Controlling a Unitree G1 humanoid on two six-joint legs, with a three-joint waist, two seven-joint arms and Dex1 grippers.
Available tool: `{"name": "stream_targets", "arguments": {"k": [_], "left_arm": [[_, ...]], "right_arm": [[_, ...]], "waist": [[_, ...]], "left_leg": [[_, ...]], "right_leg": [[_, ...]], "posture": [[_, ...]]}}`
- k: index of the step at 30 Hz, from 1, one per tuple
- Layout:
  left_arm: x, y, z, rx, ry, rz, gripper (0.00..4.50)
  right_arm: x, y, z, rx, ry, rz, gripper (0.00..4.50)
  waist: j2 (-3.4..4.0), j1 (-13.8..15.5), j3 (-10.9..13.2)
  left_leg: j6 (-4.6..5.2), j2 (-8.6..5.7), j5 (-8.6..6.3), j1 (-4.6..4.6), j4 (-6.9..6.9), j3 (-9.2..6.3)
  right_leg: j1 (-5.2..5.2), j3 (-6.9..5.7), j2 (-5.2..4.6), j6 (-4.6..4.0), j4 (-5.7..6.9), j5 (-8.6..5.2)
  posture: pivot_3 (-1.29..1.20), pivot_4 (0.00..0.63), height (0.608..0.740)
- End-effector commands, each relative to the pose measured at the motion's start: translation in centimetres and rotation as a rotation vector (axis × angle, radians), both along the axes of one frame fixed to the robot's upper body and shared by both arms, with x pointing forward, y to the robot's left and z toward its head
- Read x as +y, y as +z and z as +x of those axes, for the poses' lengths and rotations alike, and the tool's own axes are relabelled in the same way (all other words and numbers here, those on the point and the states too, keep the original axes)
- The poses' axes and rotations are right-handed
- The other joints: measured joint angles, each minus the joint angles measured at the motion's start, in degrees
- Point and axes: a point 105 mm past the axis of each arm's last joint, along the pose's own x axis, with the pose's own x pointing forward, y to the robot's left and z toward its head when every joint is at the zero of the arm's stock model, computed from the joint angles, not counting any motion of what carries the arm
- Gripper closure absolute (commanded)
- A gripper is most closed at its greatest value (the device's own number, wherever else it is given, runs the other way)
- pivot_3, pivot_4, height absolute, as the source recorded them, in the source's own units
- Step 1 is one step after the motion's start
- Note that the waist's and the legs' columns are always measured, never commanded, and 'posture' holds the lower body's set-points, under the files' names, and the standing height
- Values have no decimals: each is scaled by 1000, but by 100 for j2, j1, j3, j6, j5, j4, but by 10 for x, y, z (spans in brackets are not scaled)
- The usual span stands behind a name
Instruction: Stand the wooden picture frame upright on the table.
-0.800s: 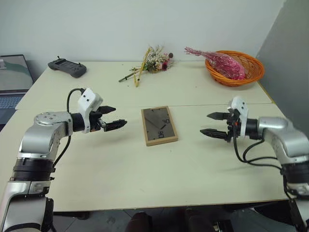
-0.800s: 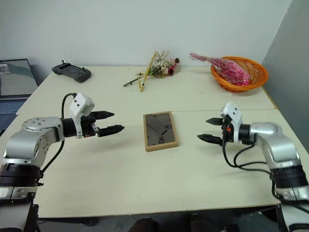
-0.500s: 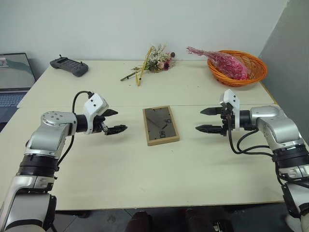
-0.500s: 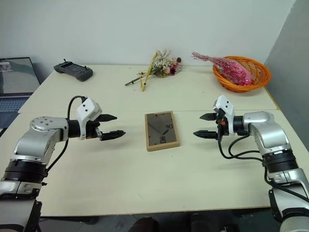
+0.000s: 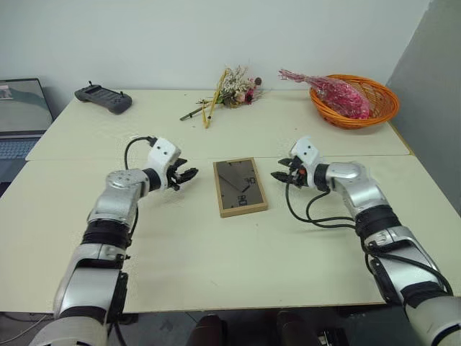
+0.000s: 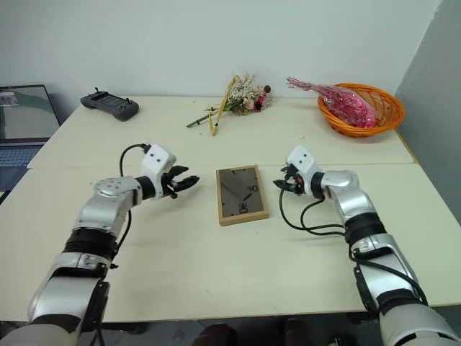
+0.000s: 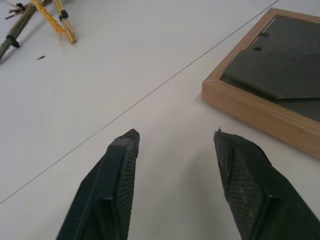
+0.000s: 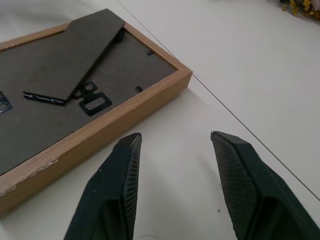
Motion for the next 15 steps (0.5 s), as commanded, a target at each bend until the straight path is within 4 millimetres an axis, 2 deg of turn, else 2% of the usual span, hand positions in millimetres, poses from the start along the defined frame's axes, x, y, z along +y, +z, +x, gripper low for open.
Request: {"name": "stream_targets", "arguments": {"k": [1, 6, 7, 8, 12, 15], "left_arm": [[-20, 3, 8, -47, -37, 37, 2981], [-39, -5, 5, -32, -93, 37, 4061], [-43, -6, 4, -28, -109, 41, 4244], [-46, -8, 1, -20, -129, 52, 4479], [-54, -11, -11, 8, -205, 80, 4479], [-54, -12, -25, 34, -253, 96, 4479]], "right_arm": [[13, 6, 9, -92, -19, -39, 3139], [37, -6, 4, -80, 34, -52, 4394], [42, -8, 1, -70, 56, -46, 4500], [47, -10, -2, -59, 80, -40, 4500], [63, -8, -17, -20, 171, 30, 4500], [67, -4, -30, 2, 217, 62, 4500]], "waist": [[-1, -3, -1], [-1, -72, -1], [-1, -97, -1], [-1, -112, -1], [0, -124, -1], [0, -134, -1]], "left_leg": [[0, 0, 0, 1, 0, 1], [-1, 1, 1, -1, -1, 3], [-2, 1, 1, -1, -1, 2], [-2, 1, 1, -1, -1, 1], [-2, 1, 1, 0, -2, 0], [-2, 1, 1, 1, -2, -1]], "right_leg": [[0, 1, 0, 0, 2, 0], [-4, 4, 0, 0, 6, 0], [-4, 3, 0, 0, 7, 0], [-5, 3, 0, 0, 7, 0], [-4, 5, 0, 0, 7, 0], [-5, 8, 0, 0, 8, 0]], "posture": [[0, 150, 740], [0, 150, 740], [0, 150, 740], [0, 150, 740], [0, 150, 740], [0, 150, 740]]}}
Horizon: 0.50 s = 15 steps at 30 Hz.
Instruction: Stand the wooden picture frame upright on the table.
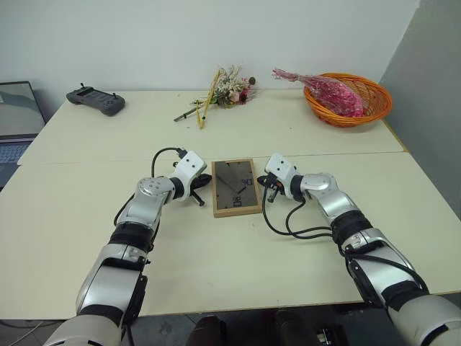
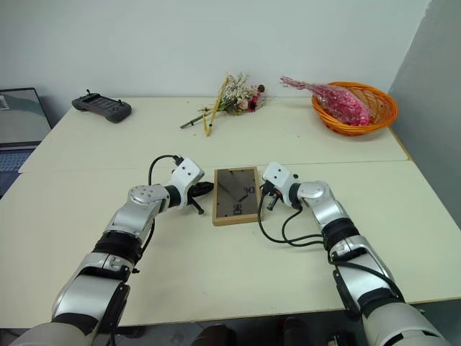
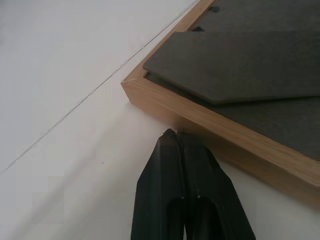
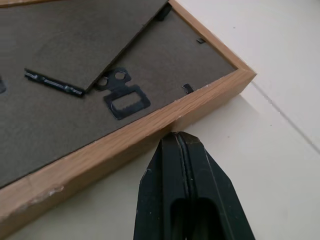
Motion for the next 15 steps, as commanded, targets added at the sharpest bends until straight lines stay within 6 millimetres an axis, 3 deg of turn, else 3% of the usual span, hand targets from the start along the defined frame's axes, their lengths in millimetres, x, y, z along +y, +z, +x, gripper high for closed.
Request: {"name": "stream_targets", "arguments": {"k": [1, 6, 15], "left_arm": [[-18, 12, -18, -10, -125, 16, 4479], [-12, 3, -51, 70, -190, 85, 4479], [-13, 7, -110, 238, -332, 127, 4479]], "right_arm": [[20, 24, -17, -17, 108, 79, 4500], [14, 19, -52, 32, 180, 66, 4500], [-5, 15, -78, 75, 182, 6, 4500]], "waist": [[0, -2, 0], [2, 9, -1], [2, 16, 0]], "left_leg": [[0, 0, 0, -1, 0, -1], [2, 0, -1, -1, -3, -5], [26, -2, -15, 3, -3, -12]], "right_leg": [[-2, 0, 0, 0, 1, 0], [-2, 2, 0, 0, 0, 0], [2, -2, 3, 0, 5, -1]], "posture": [[0, 150, 740], [0, 150, 740], [0, 150, 740]]}}
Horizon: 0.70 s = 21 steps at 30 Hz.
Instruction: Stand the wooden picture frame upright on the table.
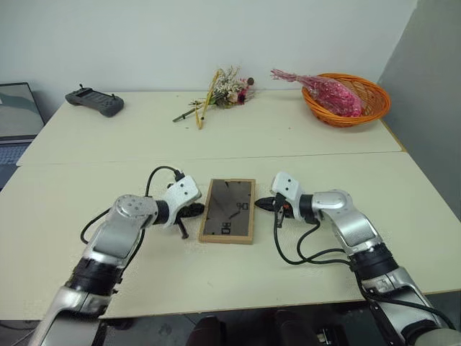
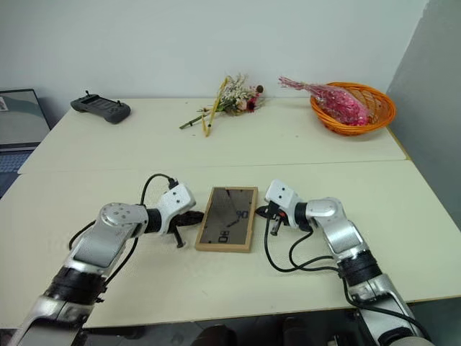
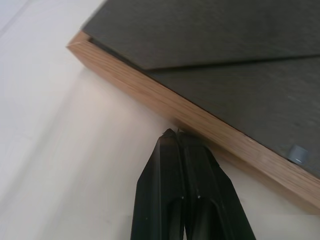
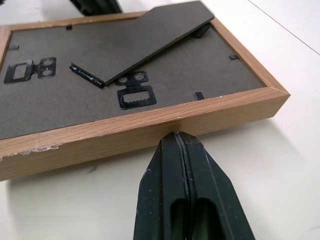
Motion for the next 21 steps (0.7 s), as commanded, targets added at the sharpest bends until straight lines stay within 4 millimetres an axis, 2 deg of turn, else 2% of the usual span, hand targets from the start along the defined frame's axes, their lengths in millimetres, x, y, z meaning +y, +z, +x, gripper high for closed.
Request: {"name": "stream_targets", "arguments": {"k": [1, 3, 6, 11, 14, 18, 21], "left_arm": [[-16, 13, -23, 46, -107, -15, 4479], [-11, 14, -32, 85, -128, -3, 4479], [6, 13, -39, 174, -97, -7, 4479], [33, 22, -10, 178, 129, -185, 4479], [29, 24, -22, 353, 150, -360, 4056], [21, 39, -36, 638, 199, -669, 3145], [20, 34, -39, 726, 248, -727, 2476]], "right_arm": [[2, 13, -9, -40, 46, -9, 4500], [-9, 11, -6, -56, 24, -52, 4500], [-28, 8, 6, -102, -30, -140, 4500], [-39, 10, 16, -119, -69, -164, 4500], [-42, 9, 15, -118, -69, -168, 4500], [-45, 8, 13, -107, -75, -167, 4500], [-44, 8, 12, -99, -78, -157, 4500]], "waist": [[0, 2, 0], [-1, 19, 0], [-1, 22, 0], [-1, 17, 0], [-1, 7, 0], [-1, 5, 0], [-1, 4, 0]], "left_leg": [[1, 0, 0, -2, 0, -3], [1, -1, -1, 2, 0, -5], [2, -2, -1, 6, 0, -8], [3, 0, -1, 9, 1, -9], [3, 1, -1, 8, 1, -10], [1, 1, -1, 3, 3, -8], [2, 1, -1, 5, 5, -12]], "right_leg": [[0, -3, 0, 0, -2, 0], [6, -5, 0, 0, -5, 0], [15, -9, 0, 1, -10, 0], [16, -15, 5, 0, -9, 0], [16, -13, 6, 1, -11, 0], [15, -9, 4, 1, -18, -1], [19, -15, 3, 1, -13, -1]], "posture": [[0, 150, 740], [0, 150, 740], [0, 150, 740], [0, 150, 740], [0, 150, 740], [0, 150, 740], [0, 150, 740]]}}
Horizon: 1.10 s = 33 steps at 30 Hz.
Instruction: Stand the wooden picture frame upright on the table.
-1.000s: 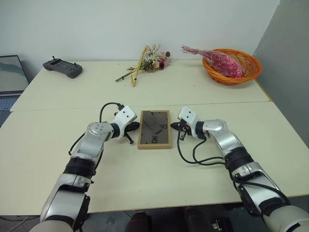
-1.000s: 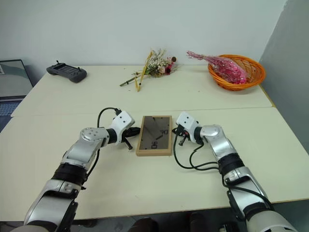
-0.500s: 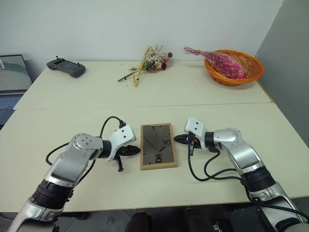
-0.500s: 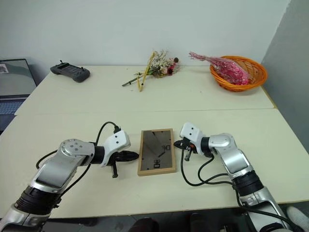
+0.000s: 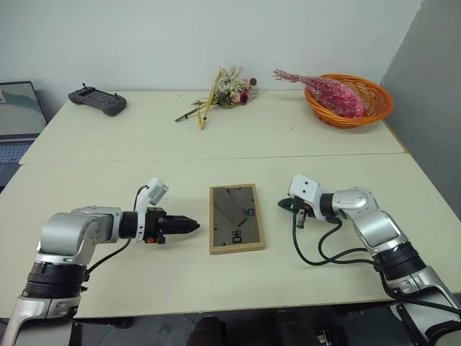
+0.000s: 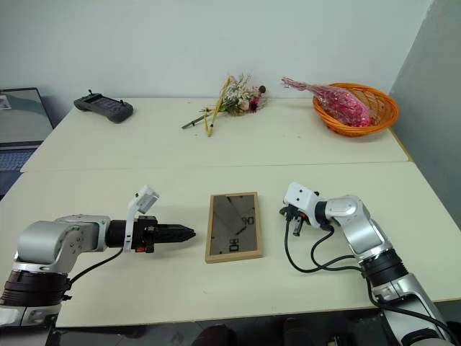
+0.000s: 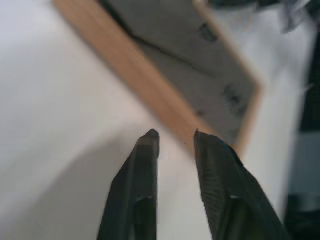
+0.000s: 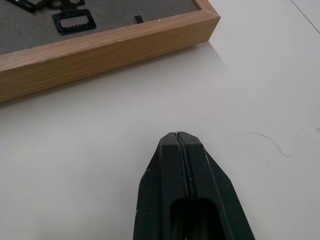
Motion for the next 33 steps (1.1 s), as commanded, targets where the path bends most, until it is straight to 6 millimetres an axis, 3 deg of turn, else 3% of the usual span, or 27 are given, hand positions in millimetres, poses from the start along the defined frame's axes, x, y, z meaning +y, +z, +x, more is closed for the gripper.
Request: {"name": "stream_targets", "arguments": {"k": [1, 7, 12, 17, 24, 28, 33], "left_arm": [[0, 3, -4, 86, 39, -75, 2268], [-5, -20, -9, 233, 91, -143, 890], [-10, -41, -8, 261, 112, -132, 17], [-19, -58, 4, 274, 134, -118, 17], [-51, -33, -12, 280, -52, -247, 17], [-53, -26, -13, 271, -64, -270, 17], [-50, -32, -6, 248, -5, -247, 17]], "right_arm": [[3, 14, -1, -30, 9, 41, 4500], [17, 10, -18, 21, 46, 79, 4500], [32, 6, -26, 33, 57, 99, 4500], [45, 4, -26, 37, 61, 114, 4500], [61, 9, -22, 33, 50, 156, 4500], [62, 11, -19, 37, 25, 174, 4500], [62, 9, -20, 40, 21, 173, 4500]], "waist": [[0, -6, 0], [0, -4, -1], [1, -4, -3], [22, 44, -22], [26, 106, -31], [23, 107, -30], [23, 105, -30]], "left_leg": [[0, 0, 0, 2, 0, -1], [-3, 1, 2, 5, 0, -2], [-7, 0, 4, 13, -3, -3], [-4, -5, 2, 35, -5, -4], [-5, -11, 2, 43, -4, -4], [-9, -10, 5, 33, -3, -4], [-6, -9, 3, 34, -4, -5]], "right_leg": [[0, 1, 0, 0, 2, 0], [2, 4, 0, 0, 3, 0], [2, 11, 0, -1, 5, 0], [25, 8, -3, -1, 3, 0], [33, 10, -8, 0, 2, 0], [27, 11, -8, 0, -3, 0], [26, 10, -7, -1, -1, 0]], "posture": [[0, 150, 740], [0, 150, 740], [0, 150, 740], [0, 150, 740], [0, 150, 740], [0, 150, 740], [0, 150, 740]]}}
